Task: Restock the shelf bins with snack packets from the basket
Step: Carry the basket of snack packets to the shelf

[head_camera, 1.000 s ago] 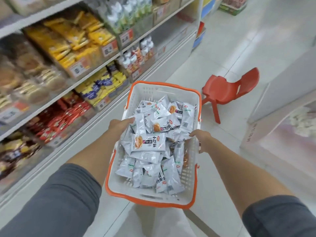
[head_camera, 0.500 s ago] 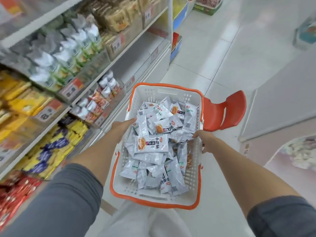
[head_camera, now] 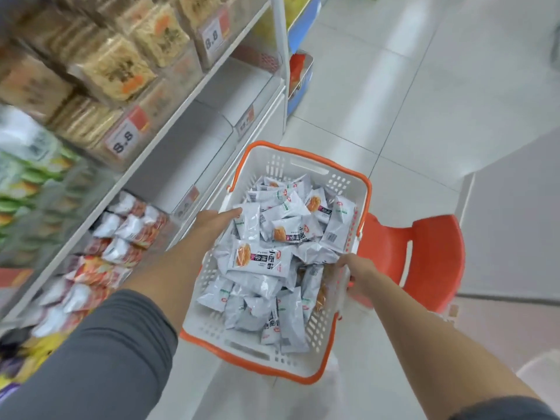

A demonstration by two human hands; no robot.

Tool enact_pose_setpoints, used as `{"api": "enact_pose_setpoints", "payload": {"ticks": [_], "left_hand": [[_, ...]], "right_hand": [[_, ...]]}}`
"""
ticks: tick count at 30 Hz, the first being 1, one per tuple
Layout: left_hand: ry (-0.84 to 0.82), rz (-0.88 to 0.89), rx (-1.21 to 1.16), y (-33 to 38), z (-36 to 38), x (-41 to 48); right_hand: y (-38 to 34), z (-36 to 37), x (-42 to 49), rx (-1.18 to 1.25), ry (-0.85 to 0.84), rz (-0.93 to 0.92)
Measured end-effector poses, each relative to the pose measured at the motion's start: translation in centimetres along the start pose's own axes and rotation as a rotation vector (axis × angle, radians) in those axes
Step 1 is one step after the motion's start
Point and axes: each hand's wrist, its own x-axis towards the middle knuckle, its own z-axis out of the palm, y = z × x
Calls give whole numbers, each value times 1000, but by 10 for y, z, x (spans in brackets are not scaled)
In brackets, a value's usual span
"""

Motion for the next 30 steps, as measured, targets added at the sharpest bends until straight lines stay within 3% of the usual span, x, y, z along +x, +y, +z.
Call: {"api": "enact_pose_setpoints", "payload": {"ticks": [11,21,26,30], "left_hand": [[38,-1,72,19,89,191],[-8,29,135,-18,137,325],[15,-58,127,-39,141,356],[-259,-251,74,-52,152,360]], "right_hand": [[-63,48,186,91,-79,67],[-38,111,303,268,-195,137],[-20,127,322,307,-249,190],[-16,145,332,257,-244,217]]}}
